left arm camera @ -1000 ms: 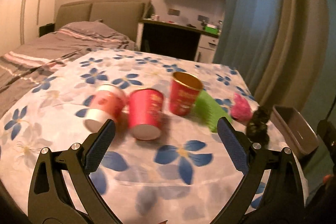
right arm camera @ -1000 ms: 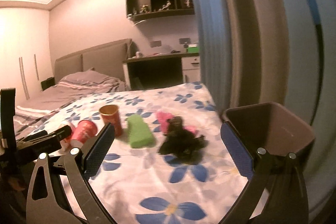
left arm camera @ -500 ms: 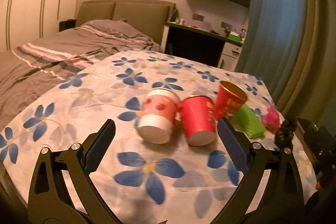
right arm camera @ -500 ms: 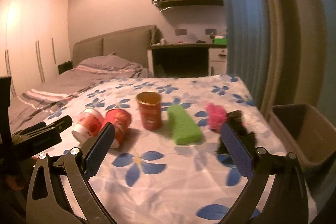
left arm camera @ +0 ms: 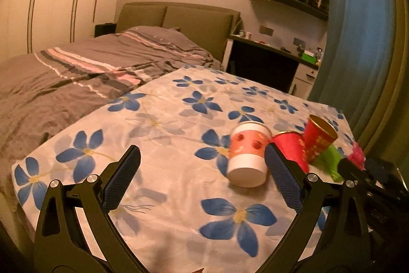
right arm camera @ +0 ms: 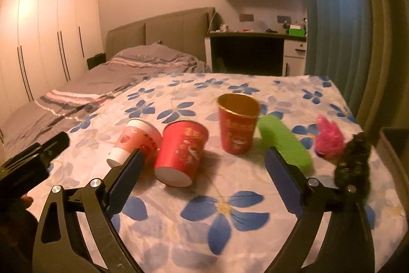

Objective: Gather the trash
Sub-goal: 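Move both tools back over the bed toward the remaining cups, then close the right tool on the red snake-print cup while the left tool grips the white apple cup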

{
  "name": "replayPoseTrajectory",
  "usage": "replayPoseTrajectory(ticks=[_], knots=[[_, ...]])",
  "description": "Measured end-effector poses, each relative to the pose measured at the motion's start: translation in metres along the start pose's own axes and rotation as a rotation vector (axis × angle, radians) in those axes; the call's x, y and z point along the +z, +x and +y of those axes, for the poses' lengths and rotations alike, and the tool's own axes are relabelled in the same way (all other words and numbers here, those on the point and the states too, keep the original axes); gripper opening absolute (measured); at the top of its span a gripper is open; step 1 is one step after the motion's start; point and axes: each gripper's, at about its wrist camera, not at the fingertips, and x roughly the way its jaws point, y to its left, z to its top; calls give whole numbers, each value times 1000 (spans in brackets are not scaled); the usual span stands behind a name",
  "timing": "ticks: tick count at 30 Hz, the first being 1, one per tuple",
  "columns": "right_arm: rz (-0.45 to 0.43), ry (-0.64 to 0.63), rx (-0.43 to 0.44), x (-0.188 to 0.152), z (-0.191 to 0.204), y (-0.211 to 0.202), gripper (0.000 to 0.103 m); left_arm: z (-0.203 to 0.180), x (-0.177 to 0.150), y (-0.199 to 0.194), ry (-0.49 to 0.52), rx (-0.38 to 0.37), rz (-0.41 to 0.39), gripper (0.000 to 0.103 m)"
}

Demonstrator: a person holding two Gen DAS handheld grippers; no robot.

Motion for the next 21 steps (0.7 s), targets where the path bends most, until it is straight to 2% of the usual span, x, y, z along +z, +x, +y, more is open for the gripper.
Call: replayPoseTrajectory(ticks=[4,8,14,21], knots=[[41,0,11,2,9,19,90,11,4,2,-13,13,-9,96],[94,-1,14,2,14,39,82,15,6,3,-13,13,-14,96],[160,2,12,2,19,62,81,17,5,8,-5,1,-10,96],[242,14,35,-1,20,86,68,17,6,15,0,-13,4,96]])
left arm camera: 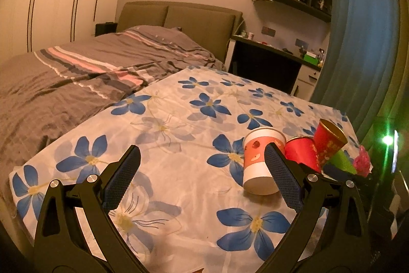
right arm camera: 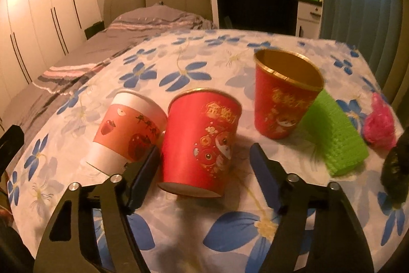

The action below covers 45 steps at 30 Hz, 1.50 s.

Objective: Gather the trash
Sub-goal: 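Close the right tool on the red snake-print cup while the left tool grips the white apple cup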

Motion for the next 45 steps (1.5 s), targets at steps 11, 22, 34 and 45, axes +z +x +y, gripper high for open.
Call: replayPoseTrajectory(ticks=[11,22,34,45], knots=[[-3,-2,18,1,-3,0,55,-16,-5,15,40,-53,45,96],[-126,-5,21,-17,-27,-61,55,-49,-13,31,102,-128,107,96],[-206,49,-9,-42,-67,-112,55,-63,-15,76,91,-193,261,85],[-216,65,-26,-63,-81,-127,55,-72,-19,93,100,-225,338,58]])
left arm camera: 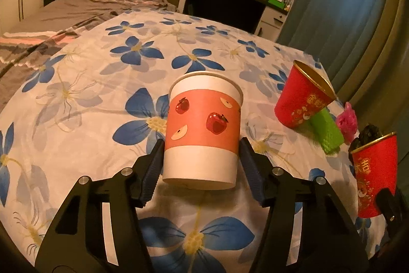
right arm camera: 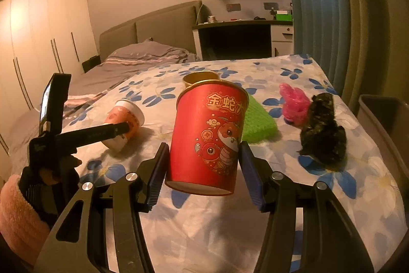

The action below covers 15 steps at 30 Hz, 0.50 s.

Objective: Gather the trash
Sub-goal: 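Close the right tool on the red snake-print cup while the left tool grips the white apple cup, then carry the red cup and white apple cup in both tools over the grey bin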

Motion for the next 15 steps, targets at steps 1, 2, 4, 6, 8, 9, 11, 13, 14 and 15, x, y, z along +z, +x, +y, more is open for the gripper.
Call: replayPoseTrajectory(ticks=[1,2,4,6,8,9,11,13,14,15], knots=[[-5,4,-6,0,-3,-2,55,0,0,0,-1,-1,-2,57],[-9,10,-10,0,-6,-4,55,1,0,-1,-3,2,-7,57],[-17,19,-18,1,-11,-7,55,0,1,-4,-2,14,-26,56],[-27,28,-29,1,-18,-12,55,-4,-2,-11,2,14,-47,56],[-37,37,-39,1,-24,-17,55,-9,-6,-20,2,5,-60,56],[-43,42,-46,1,-26,-21,55,-15,-9,-26,9,0,-74,56],[-53,52,-55,1,-32,-25,55,-25,-13,-35,24,-6,-94,56],[-65,59,-68,3,-37,-30,55,-38,-18,-45,38,-17,-113,56],[-70,63,-73,3,-40,-32,55,-44,-20,-49,45,-22,-121,56],[-76,70,-77,3,-43,-35,55,-49,-21,-52,51,-24,-128,56]])
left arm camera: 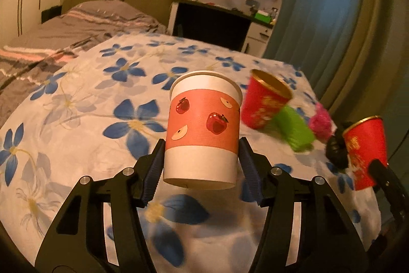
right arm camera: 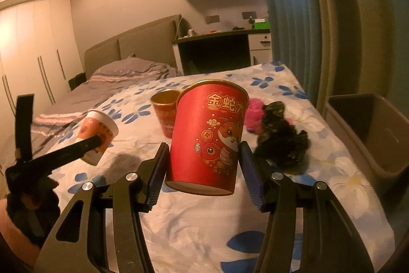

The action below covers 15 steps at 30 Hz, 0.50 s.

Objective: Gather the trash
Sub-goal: 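Carry the red cup and white apple cup in both tools over the grey bin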

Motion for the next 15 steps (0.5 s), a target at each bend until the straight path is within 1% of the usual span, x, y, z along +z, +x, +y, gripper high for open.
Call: replayPoseTrajectory(ticks=[3,6,15], knots=[[-18,10,-14,2,-8,-8,55,-19,-1,-10,23,-8,-26,56],[-33,17,-27,2,-16,-15,55,-42,0,-17,57,-32,-44,56],[-66,36,-76,1,-44,-40,55,-109,-6,-24,157,-106,-53,56]])
